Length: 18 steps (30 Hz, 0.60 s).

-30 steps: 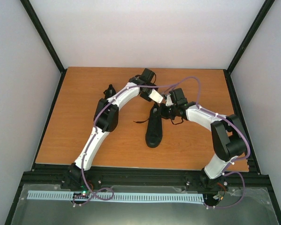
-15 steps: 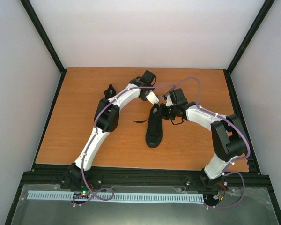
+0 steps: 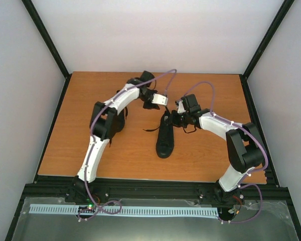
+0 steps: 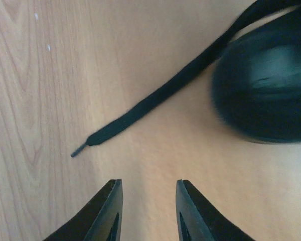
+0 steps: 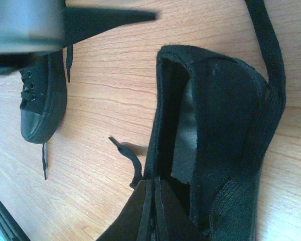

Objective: Tie the shoes
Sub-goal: Wrap the shoelace around the shoelace.

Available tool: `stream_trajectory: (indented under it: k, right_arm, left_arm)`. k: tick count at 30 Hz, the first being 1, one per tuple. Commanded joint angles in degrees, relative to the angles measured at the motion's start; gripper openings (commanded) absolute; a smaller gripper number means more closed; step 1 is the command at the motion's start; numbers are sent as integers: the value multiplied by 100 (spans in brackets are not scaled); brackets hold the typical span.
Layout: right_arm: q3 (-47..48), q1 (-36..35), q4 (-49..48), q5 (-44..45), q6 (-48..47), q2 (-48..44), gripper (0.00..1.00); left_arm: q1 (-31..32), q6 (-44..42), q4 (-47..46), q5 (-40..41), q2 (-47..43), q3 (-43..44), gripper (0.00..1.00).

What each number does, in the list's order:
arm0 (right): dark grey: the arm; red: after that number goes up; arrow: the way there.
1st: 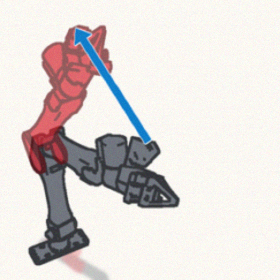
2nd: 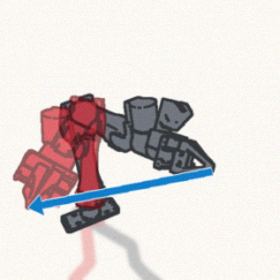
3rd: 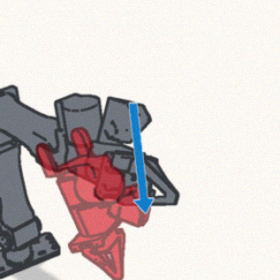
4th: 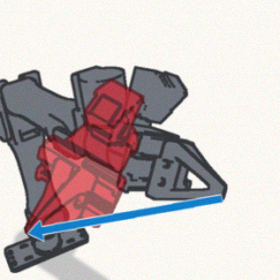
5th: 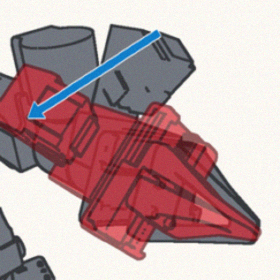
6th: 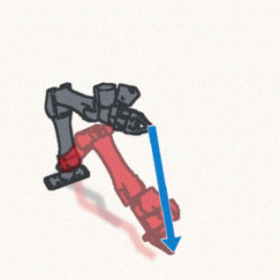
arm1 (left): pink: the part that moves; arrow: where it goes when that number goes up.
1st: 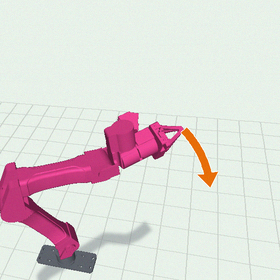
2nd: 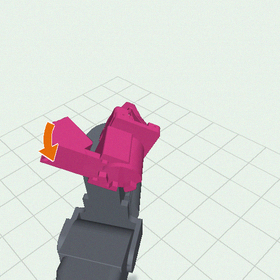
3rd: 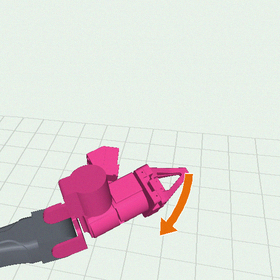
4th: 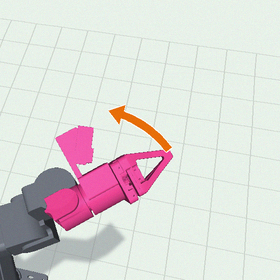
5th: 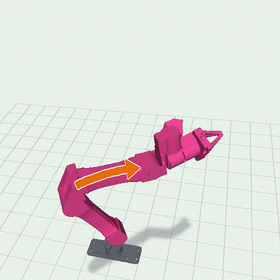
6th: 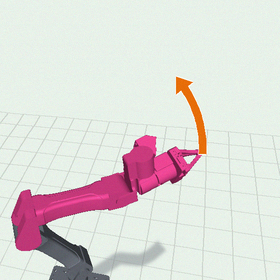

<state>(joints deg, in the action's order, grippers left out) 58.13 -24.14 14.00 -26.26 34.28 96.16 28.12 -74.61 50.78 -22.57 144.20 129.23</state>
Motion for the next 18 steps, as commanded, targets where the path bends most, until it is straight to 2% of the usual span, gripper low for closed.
stream_trajectory:
  k: [1,4,6,8,14,18]
  right_arm:
    - [183,-29,47,132,-88,-253,3]
    - [154,-29,68,158,-98,-373,3]
    - [110,-38,40,124,-85,-440,3]
    - [69,-38,-3,70,-59,-486,3]
    - [-78,-36,-107,28,15,-669,3]
    - [-153,-31,-134,23,50,-742,3]
  left_arm:
    - [-170,978,244,-1778,-1611,-1011,37]
    - [-162,1348,-88,-2248,-2349,-1982,45]
    - [-151,1867,-239,-2455,-2530,-2257,55]
    - [-109,2400,-445,-2573,-2576,-2480,60]
    - [310,2502,-1004,-2338,-2810,-3470,62]
    - [571,2815,-1520,-2129,-2948,-3968,59]
